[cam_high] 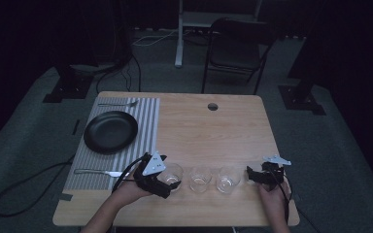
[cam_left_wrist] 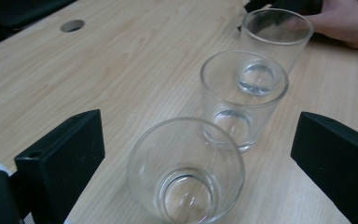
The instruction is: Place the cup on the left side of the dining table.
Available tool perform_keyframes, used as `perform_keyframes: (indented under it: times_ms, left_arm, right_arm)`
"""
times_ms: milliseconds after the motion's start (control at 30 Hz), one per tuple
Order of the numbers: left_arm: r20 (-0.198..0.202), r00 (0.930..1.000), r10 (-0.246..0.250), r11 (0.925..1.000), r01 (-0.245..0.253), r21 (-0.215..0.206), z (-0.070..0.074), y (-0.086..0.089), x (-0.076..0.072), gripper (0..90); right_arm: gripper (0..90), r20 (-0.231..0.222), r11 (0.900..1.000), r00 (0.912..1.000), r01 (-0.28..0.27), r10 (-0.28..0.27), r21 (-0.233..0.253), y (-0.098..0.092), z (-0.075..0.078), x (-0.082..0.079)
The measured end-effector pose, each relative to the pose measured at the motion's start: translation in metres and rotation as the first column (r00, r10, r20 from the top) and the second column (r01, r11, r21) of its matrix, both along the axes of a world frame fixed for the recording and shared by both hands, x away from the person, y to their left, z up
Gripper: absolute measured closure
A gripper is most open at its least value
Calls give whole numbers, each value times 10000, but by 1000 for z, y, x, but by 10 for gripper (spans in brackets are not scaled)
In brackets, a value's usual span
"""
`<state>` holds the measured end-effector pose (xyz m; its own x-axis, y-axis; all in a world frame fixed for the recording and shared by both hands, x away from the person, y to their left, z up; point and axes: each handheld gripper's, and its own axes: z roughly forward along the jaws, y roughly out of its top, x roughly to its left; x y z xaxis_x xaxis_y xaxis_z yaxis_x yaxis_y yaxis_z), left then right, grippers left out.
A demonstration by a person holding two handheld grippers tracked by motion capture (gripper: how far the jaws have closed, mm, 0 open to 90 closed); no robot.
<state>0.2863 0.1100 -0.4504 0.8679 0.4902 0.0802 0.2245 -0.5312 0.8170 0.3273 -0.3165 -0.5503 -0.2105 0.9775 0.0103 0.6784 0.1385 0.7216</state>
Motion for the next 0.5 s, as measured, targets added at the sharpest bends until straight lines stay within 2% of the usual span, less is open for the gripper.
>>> perform_keyframes:
  times_ms: [333,500]
  left_arm:
    - [-133,9991,-397,9989,400,263,2,-16,6,31]
    - [-180,9977,-653,9960,662,602,1,-26,8,31]
  right_arm:
    - [122,-1,10000,10000,-2,2,0,0,0,0]
    - [122,-1,10000,10000,-2,2,1,0,0,0]
